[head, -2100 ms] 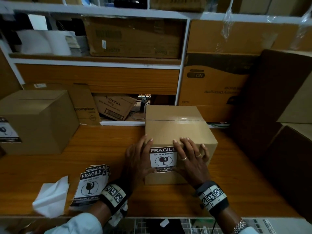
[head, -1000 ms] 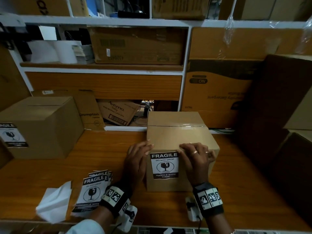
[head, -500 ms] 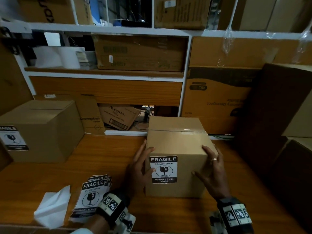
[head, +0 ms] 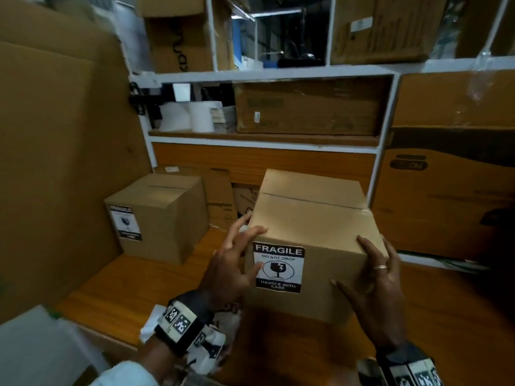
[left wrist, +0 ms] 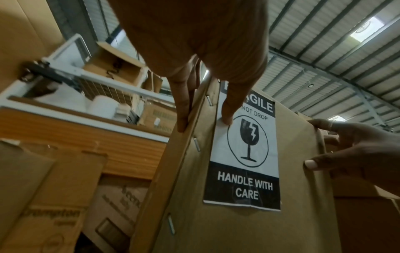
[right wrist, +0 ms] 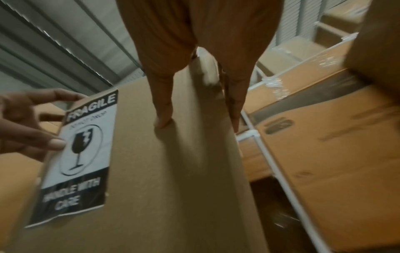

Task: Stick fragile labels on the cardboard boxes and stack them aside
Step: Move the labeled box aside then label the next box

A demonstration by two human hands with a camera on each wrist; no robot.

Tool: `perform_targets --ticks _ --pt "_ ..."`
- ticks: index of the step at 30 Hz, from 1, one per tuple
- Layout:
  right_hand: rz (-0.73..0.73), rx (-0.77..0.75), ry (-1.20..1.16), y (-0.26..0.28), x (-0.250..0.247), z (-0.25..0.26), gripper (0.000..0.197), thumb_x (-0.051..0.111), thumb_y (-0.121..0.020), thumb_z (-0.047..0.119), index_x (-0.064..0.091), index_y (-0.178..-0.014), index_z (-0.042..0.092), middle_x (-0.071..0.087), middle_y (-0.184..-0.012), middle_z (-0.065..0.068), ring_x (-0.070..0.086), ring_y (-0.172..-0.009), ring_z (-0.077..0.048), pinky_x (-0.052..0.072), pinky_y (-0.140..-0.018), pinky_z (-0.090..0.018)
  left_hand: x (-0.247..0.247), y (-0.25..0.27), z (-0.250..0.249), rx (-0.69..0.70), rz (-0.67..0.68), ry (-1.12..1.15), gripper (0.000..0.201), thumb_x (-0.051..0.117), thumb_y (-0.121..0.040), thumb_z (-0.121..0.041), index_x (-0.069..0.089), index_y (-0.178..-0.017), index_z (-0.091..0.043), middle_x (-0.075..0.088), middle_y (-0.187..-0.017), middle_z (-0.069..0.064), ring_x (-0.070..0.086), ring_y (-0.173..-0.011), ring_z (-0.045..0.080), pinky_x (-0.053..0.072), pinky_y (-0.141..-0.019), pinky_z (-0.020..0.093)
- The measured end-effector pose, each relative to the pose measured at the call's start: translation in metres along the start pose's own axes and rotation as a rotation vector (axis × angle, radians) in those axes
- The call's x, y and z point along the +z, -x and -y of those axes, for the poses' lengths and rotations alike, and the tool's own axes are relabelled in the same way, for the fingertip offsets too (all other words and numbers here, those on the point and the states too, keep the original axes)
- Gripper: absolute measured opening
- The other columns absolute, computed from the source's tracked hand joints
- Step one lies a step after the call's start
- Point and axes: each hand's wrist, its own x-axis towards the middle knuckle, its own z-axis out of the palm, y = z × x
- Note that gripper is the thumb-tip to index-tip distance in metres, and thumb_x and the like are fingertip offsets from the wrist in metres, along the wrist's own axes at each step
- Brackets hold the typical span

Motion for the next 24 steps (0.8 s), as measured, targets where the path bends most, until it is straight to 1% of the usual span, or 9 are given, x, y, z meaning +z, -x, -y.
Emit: perform_targets --ticks 2,4,8,9,11,13,17,19,24 --pt "-0.008 -0.042 -0.044 -0.009 0.016 0.020 0.100 0.091 -0.070 0.012 0.038 -0.151 0.039 0.013 -0.165 0.010 0.036 -0.143 -0.039 0.046 -0.103 -0.057 -0.029 -0.005 0.001 0.017 -0.032 -0.026 0.069 0.080 -0.084 -0.014 0.047 -0.141 -0.034 0.021 -0.166 -0.006 0.051 -0.133 0.005 0.063 -0.084 0.033" --pt "-0.011 -0.093 -0.074 -0.020 0.034 0.041 0.101 0.091 -0.070 0.010 0.038 -0.151 0.040 0.011 -0.166 0.008 0.031 -0.146 -0.038 0.043 -0.106 -0.059 -0.058 -0.010 0.005 0.022 -0.065 -0.040 0.070 0.081 -0.083 -0.011 0.047 -0.141 -0.033 0.022 -0.166 -0.006 0.047 -0.137 0.002 0.062 -0.088 0.034" --pt "-0.017 -0.173 -0.131 -0.042 0.070 0.081 0.103 0.090 -0.069 0.008 0.036 -0.147 0.047 0.012 -0.167 0.005 0.024 -0.142 -0.016 0.036 -0.107 -0.052 -0.117 -0.020 0.021 0.034 -0.122 -0.086 0.073 0.083 -0.081 -0.009 0.049 -0.142 -0.030 0.024 -0.165 -0.008 0.042 -0.144 0.010 0.059 -0.096 0.035" --pt "-0.013 -0.182 -0.146 -0.047 0.081 0.091 0.101 0.090 -0.070 0.009 0.037 -0.148 0.047 0.012 -0.167 0.006 0.025 -0.142 -0.016 0.038 -0.106 -0.051 -0.130 -0.022 0.027 0.038 -0.138 -0.095 0.074 0.084 -0.080 -0.008 0.049 -0.142 -0.030 0.025 -0.164 -0.008 0.042 -0.143 0.008 0.059 -0.095 0.034" --pt "-0.020 -0.194 -0.167 -0.056 0.105 0.111 0.098 0.090 -0.072 0.011 0.039 -0.149 0.043 0.013 -0.166 0.006 0.028 -0.146 -0.025 0.042 -0.107 -0.053 -0.157 -0.026 0.038 0.040 -0.163 -0.099 0.076 0.083 -0.080 -0.005 0.048 -0.142 -0.032 0.027 -0.164 -0.008 0.043 -0.142 0.008 0.060 -0.092 0.031" --pt "-0.042 -0.217 -0.188 -0.065 0.131 0.132 0.097 0.090 -0.072 0.013 0.040 -0.149 0.042 0.015 -0.165 0.005 0.031 -0.146 -0.032 0.045 -0.106 -0.054 -0.183 -0.031 0.051 0.045 -0.185 -0.095 0.076 0.083 -0.080 -0.003 0.048 -0.142 -0.033 0.027 -0.164 -0.008 0.043 -0.143 0.014 0.061 -0.091 0.033" --pt "-0.053 -0.287 -0.228 -0.091 0.176 0.176 0.095 0.089 -0.074 0.014 0.038 -0.148 0.046 0.015 -0.166 0.005 0.032 -0.139 -0.019 0.047 -0.102 -0.047 -0.238 -0.042 0.085 0.067 -0.213 -0.108 0.072 0.080 -0.082 -0.002 0.048 -0.143 -0.025 0.027 -0.164 -0.007 0.047 -0.141 0.018 0.061 -0.091 0.036" --pt "-0.052 -0.321 -0.241 -0.106 0.200 0.196 0.094 0.088 -0.075 0.017 0.037 -0.148 0.044 0.014 -0.165 0.007 0.032 -0.136 -0.015 0.051 -0.098 -0.049 -0.263 -0.048 0.102 0.091 -0.228 -0.111 0.072 0.079 -0.083 0.000 0.048 -0.144 -0.021 0.027 -0.164 -0.004 0.046 -0.142 0.019 0.060 -0.092 0.035" --pt "-0.041 -0.375 -0.228 -0.138 0.261 0.243 0.094 0.088 -0.076 0.018 0.032 -0.147 0.046 0.013 -0.167 0.001 0.043 -0.138 -0.034 0.059 -0.090 -0.056 -0.313 -0.063 0.148 0.077 -0.306 -0.096 0.070 0.076 -0.085 0.001 0.047 -0.147 -0.012 0.031 -0.163 0.001 0.047 -0.141 0.018 0.058 -0.096 0.031"
